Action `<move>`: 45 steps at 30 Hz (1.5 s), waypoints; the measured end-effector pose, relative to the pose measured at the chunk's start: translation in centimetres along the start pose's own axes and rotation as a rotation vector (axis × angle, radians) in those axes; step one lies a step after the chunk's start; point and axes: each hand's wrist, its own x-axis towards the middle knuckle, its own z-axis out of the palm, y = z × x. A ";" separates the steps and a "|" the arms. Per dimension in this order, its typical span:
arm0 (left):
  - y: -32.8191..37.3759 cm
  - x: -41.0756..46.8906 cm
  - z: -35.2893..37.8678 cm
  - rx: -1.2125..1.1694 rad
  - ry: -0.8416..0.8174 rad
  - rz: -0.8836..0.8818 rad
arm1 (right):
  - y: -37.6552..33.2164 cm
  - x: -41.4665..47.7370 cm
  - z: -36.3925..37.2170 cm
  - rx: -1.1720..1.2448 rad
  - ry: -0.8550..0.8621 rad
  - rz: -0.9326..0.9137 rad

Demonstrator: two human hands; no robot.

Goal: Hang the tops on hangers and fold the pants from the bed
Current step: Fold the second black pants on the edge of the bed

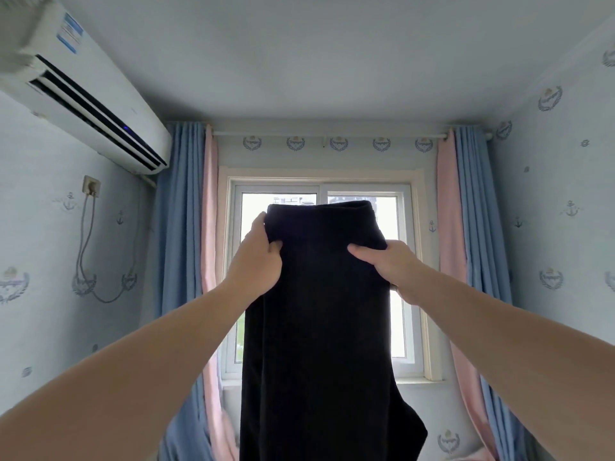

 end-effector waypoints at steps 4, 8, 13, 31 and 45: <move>2.8 -3.5 -2.7 -0.004 -0.023 0.024 | -2.4 -5.0 -0.7 0.055 -0.023 -0.016; 4.7 -6.8 -4.4 -0.004 -0.062 -0.013 | -3.6 -9.4 -0.8 0.072 -0.023 0.032; 5.3 -9.0 -5.4 -0.005 -0.070 -0.072 | -4.8 -12.2 -0.8 0.049 -0.044 0.052; -24.2 -23.2 1.7 -0.064 -0.291 -0.550 | 25.1 -12.1 10.7 -0.109 -0.248 0.556; -72.0 -42.6 19.1 0.074 -0.443 -1.054 | 76.3 -11.0 29.9 -0.210 -0.242 1.047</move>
